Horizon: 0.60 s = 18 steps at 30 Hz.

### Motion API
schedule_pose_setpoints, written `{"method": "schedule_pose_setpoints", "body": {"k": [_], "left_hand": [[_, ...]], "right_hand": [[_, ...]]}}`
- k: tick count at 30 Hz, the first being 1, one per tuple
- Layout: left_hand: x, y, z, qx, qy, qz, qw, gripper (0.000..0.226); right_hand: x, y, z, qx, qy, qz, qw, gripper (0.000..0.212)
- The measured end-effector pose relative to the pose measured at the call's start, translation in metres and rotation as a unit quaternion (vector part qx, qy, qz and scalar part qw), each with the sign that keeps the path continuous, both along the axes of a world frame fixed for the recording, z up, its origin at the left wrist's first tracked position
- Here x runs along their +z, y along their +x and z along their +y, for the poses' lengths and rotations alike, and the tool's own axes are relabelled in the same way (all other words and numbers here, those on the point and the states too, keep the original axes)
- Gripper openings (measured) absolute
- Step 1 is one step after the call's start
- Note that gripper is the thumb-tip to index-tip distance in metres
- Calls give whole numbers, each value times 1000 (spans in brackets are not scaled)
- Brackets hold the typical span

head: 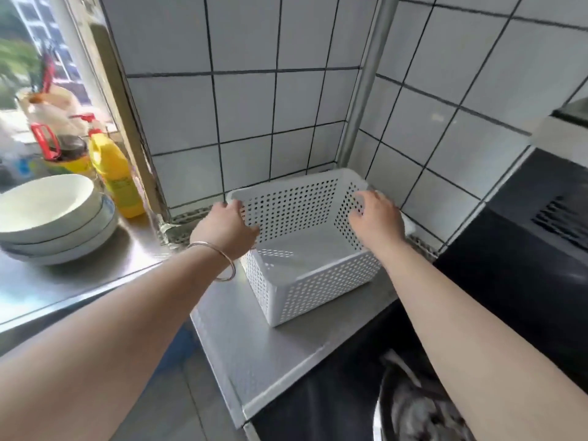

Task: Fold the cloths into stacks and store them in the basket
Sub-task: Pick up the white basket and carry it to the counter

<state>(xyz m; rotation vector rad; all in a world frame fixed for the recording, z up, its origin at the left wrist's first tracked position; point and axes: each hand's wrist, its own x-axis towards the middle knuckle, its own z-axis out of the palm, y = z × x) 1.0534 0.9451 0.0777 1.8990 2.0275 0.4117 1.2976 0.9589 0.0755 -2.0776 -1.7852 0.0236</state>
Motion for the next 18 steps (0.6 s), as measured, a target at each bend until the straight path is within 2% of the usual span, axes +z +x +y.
{"method": "schedule_pose_setpoints", "body": {"k": [3,5,8,10,11,13,15,18], "left_hand": [[-15,6,26,101,11,-42,994,65],[-27,8,38,171,12,-102,980,72],[-44,14,54,288,-10,-240,927,73],[-58,15,64,354,-15,-311,882,63],[-66,16,68,369,-13,-325,871,55],[-76,21,74,355,-18,-320,878,37],[-80,27,77,329,-26,-303,894,39],[-84,31,79,339,-14,-321,884,42]], "right_hand": [[-8,25,45,0,-8,-7,1000,38],[-14,42,66,-11,-7,2,1000,36],[-26,65,95,-46,-1,-24,999,31],[-34,74,111,-66,1,-35,997,30],[-38,77,118,-70,-5,-30,997,31],[-48,83,128,-73,-23,0,997,36],[-57,88,135,-83,-36,37,995,37],[-65,93,144,-121,-63,46,990,32]]}}
